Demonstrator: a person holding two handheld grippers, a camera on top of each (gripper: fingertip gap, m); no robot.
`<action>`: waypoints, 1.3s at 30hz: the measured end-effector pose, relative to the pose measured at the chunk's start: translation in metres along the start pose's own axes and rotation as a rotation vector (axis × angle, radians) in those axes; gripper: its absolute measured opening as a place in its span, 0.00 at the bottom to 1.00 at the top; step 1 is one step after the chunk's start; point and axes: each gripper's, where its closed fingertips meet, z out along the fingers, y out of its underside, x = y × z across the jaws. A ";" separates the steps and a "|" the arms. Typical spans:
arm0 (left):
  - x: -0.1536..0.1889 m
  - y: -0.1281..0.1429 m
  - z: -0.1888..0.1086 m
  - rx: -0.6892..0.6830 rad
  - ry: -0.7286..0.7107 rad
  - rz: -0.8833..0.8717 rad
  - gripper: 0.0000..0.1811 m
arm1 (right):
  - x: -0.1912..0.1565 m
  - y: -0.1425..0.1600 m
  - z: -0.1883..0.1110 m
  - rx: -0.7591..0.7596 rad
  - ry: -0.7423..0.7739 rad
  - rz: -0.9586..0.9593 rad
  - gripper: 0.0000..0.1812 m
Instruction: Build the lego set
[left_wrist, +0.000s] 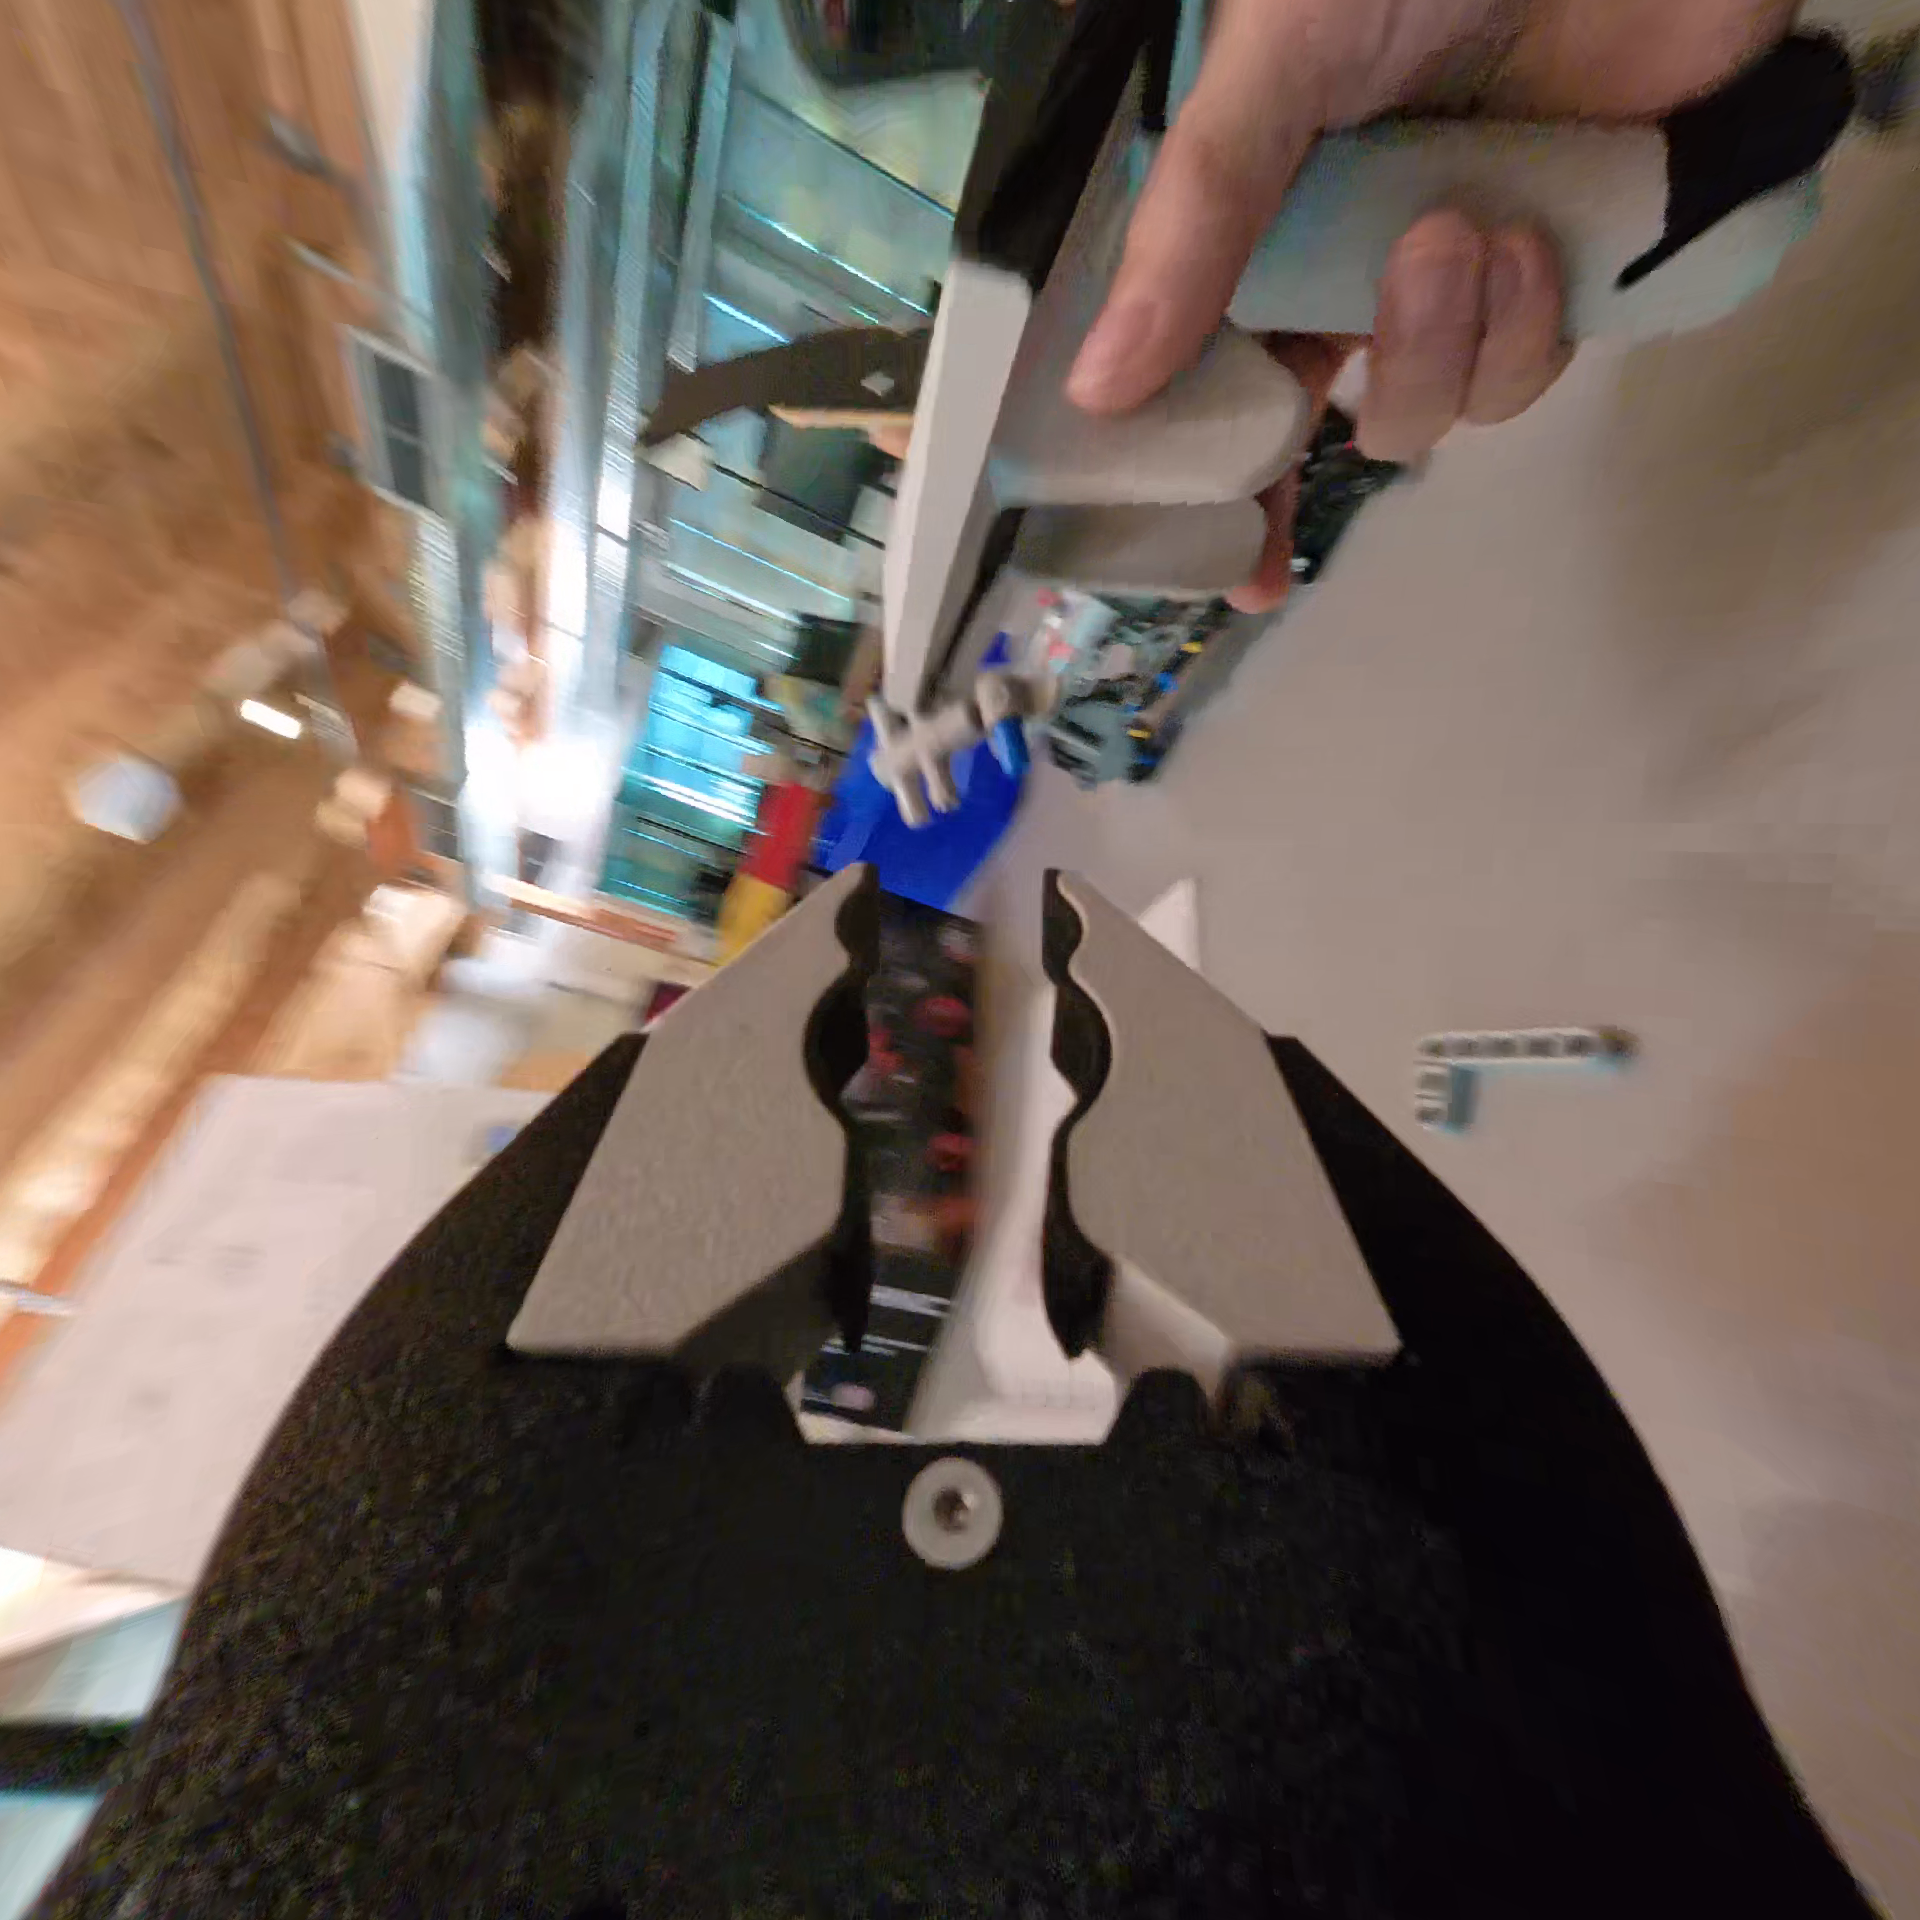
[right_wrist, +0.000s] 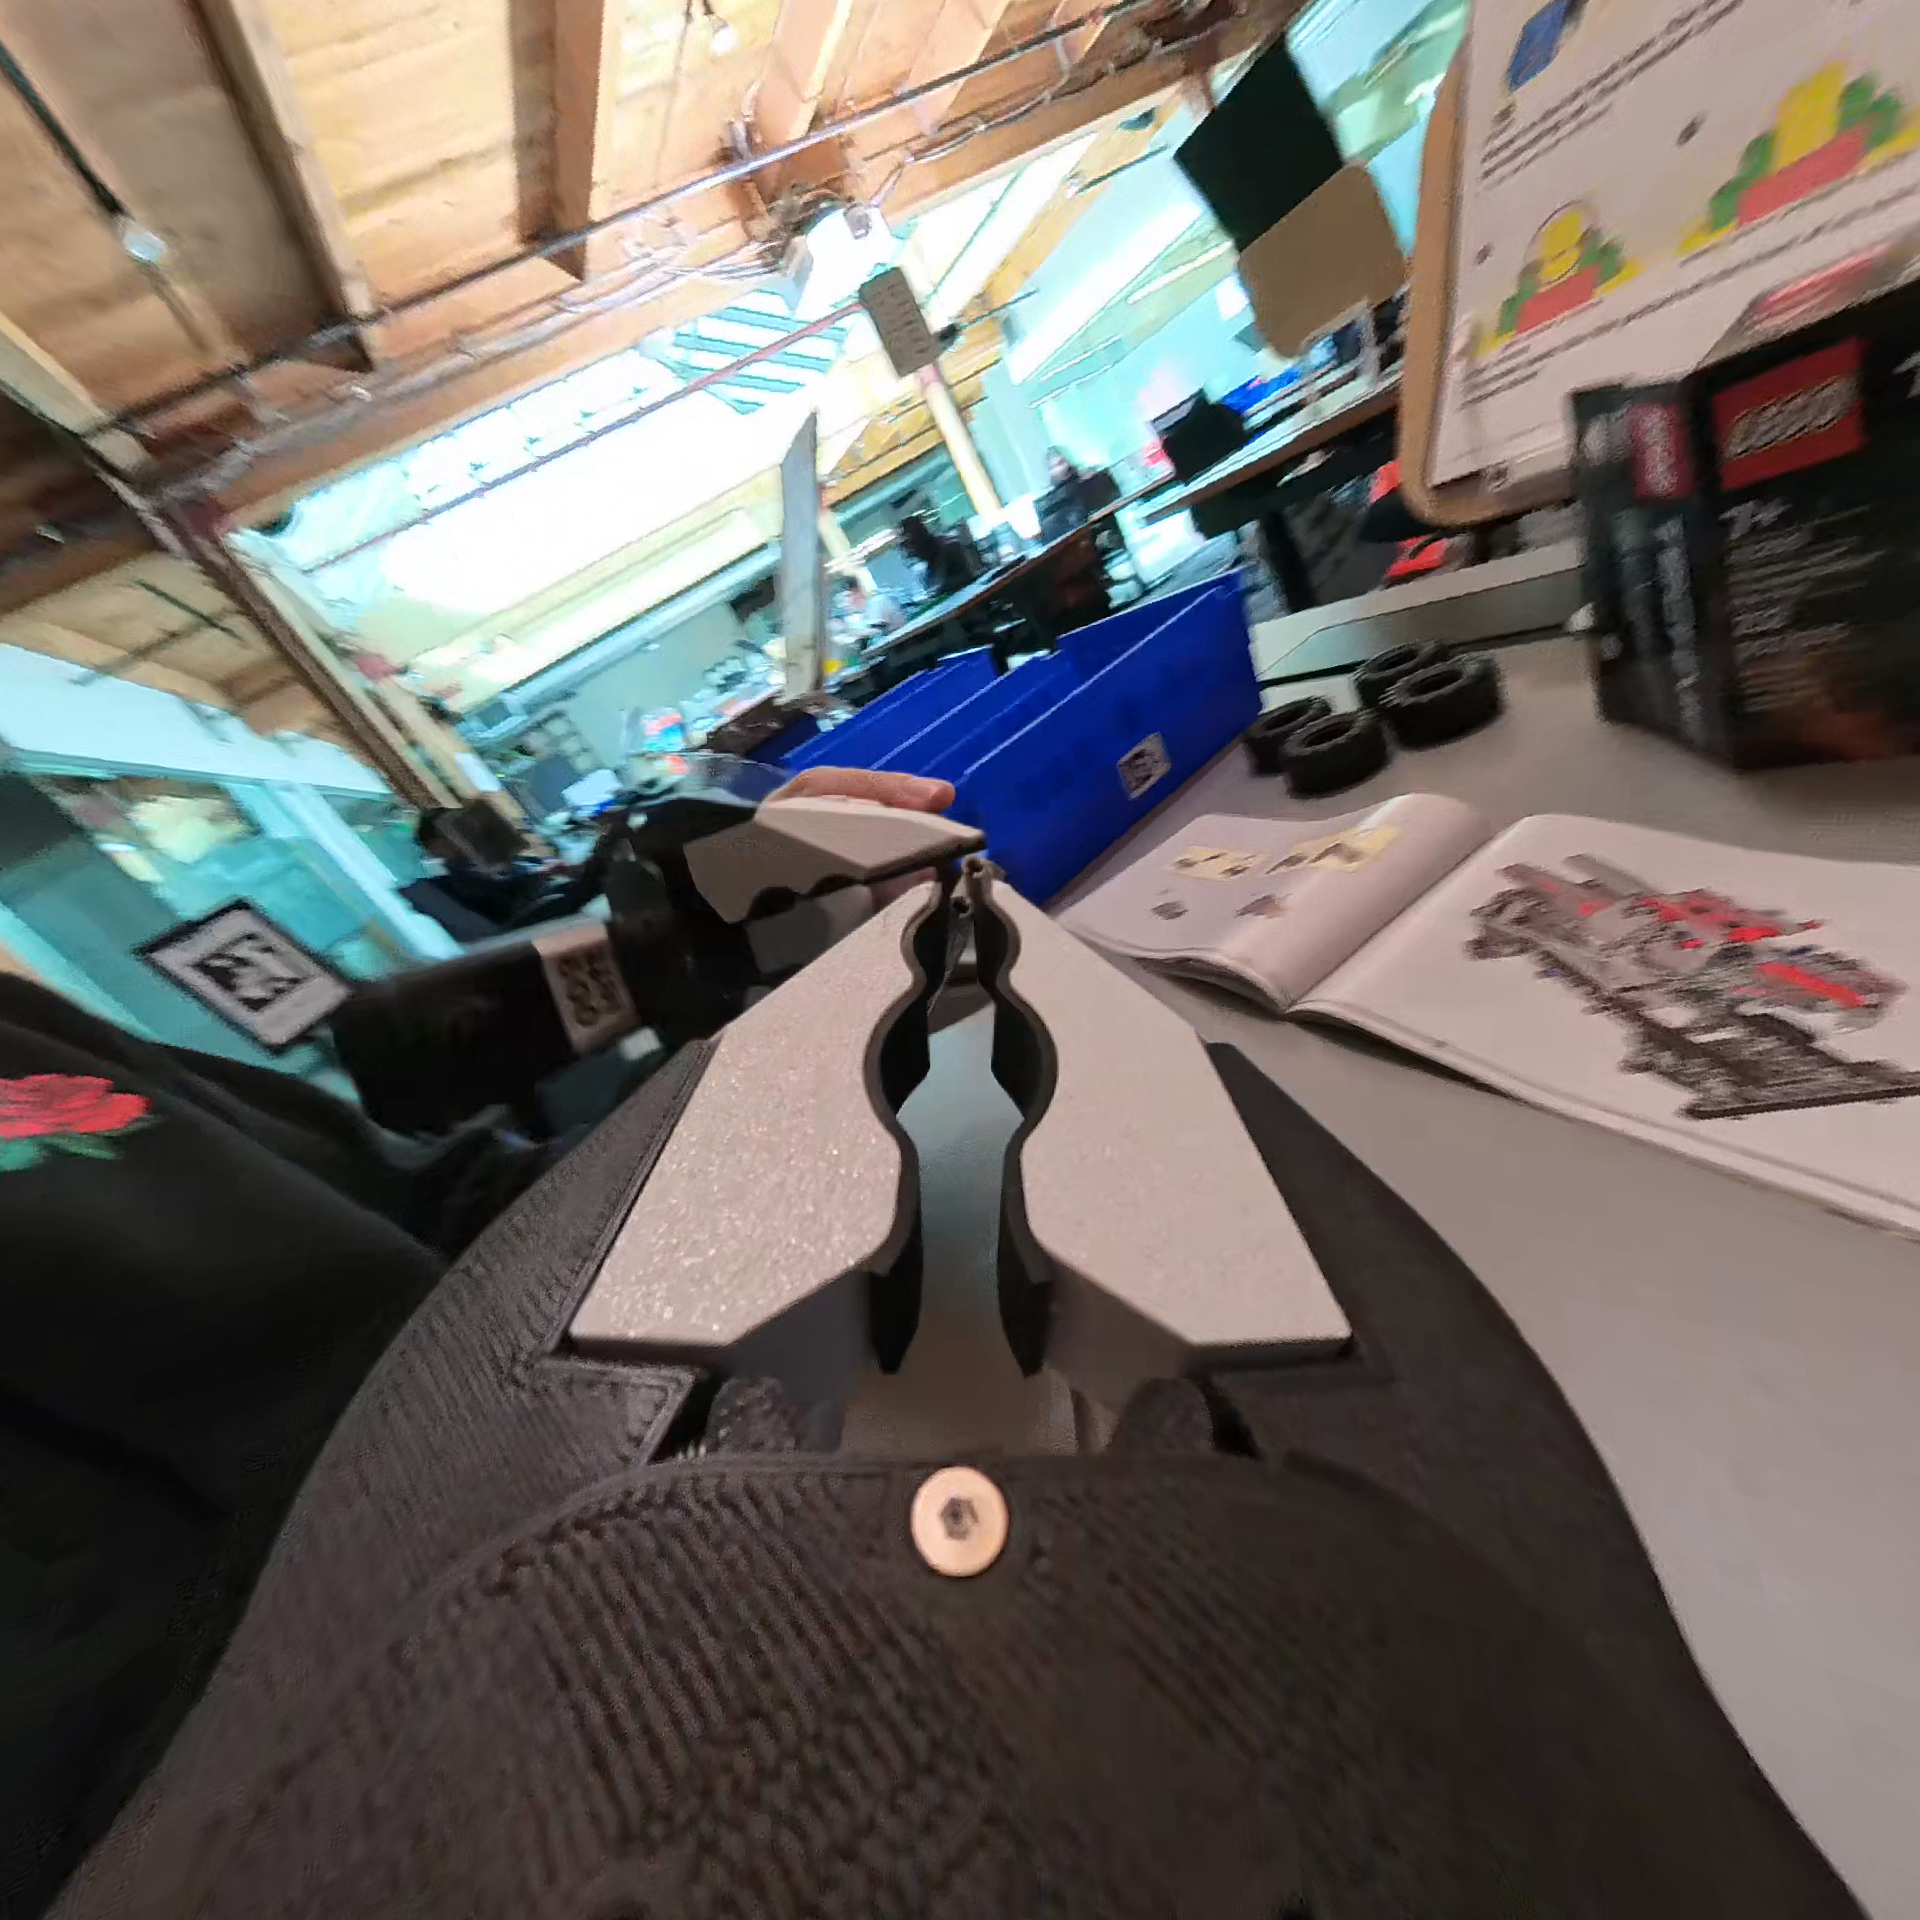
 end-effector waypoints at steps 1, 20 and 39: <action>0.006 0.008 0.000 -0.022 0.076 -0.122 0.14 | 0.002 -0.002 -0.001 0.022 0.040 -0.055 0.02; 0.005 -0.012 0.003 0.184 0.553 -1.669 0.14 | 0.017 0.027 -0.001 -0.288 0.817 -1.649 0.02; 0.038 0.008 -0.005 0.077 0.732 -1.709 0.03 | 0.013 0.056 0.007 -0.421 0.592 -1.664 0.10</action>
